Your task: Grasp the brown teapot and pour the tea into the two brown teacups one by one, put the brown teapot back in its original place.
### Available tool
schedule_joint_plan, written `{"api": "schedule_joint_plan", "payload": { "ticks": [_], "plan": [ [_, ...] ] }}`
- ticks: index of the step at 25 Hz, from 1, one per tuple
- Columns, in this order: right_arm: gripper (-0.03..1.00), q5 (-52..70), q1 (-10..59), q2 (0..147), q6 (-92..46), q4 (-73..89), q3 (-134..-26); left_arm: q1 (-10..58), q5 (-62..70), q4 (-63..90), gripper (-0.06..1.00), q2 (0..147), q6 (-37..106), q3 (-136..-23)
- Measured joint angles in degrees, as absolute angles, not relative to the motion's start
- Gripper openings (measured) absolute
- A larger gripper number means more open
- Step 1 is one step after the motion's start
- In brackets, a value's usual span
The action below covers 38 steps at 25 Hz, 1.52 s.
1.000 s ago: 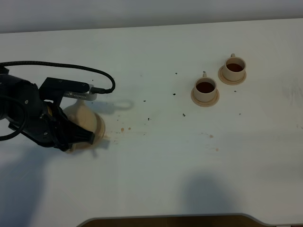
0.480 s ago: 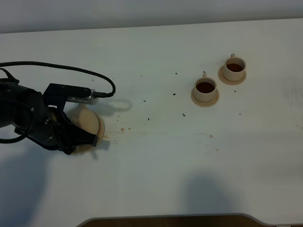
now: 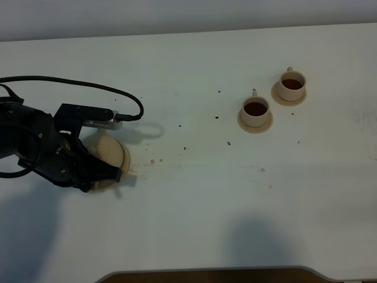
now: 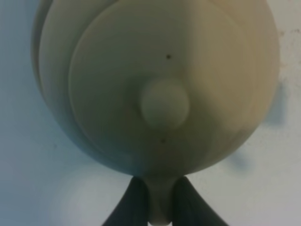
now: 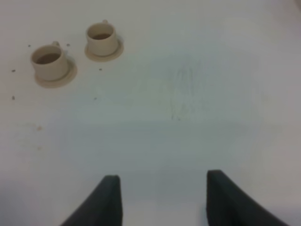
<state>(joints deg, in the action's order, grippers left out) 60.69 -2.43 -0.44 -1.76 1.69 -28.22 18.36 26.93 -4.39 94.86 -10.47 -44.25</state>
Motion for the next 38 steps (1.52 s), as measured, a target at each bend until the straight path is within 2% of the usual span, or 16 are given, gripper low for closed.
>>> {"api": "schedule_joint_plan", "payload": {
  "ticks": [3, 9, 13, 17, 22, 25, 33, 38],
  "plan": [
    [0.44, 60.69, -2.43, -0.44, -1.76, 1.69, -28.22, 18.36, 26.96, -4.33, 0.16, 94.86, -10.47, -44.25],
    [0.44, 60.69, -2.43, -0.44, -1.76, 1.69, -28.22, 18.36, 27.94, -4.33, 0.39, 94.86, -10.51, -44.29],
    [0.44, 60.69, -2.43, -0.44, -1.76, 1.69, -28.22, 18.36, 31.51, -4.33, 0.48, 93.83, -10.45, -45.68],
    [0.44, 60.69, -2.43, -0.44, -1.76, 1.69, -28.22, 18.36, 40.57, -3.86, 0.49, 86.45, -9.56, -46.83],
    [0.44, 60.69, -2.43, -0.44, -1.76, 1.69, -28.22, 18.36, 58.43, -3.80, 0.50, 71.15, -7.30, -47.07],
    [0.44, 60.69, -2.43, -0.44, -1.76, 1.69, -28.22, 18.36, 64.59, -4.52, 0.50, 62.40, -6.31, -46.45],
    [0.44, 60.69, -2.43, -0.44, -1.76, 1.69, -28.22, 18.36, 59.28, -4.52, 0.50, 42.24, -6.01, -31.23],
    [0.44, 60.69, -2.43, -0.44, -1.76, 1.69, -28.22, 18.36, 59.31, -4.52, 0.50, 35.36, -5.50, -28.84]
  ]
}}
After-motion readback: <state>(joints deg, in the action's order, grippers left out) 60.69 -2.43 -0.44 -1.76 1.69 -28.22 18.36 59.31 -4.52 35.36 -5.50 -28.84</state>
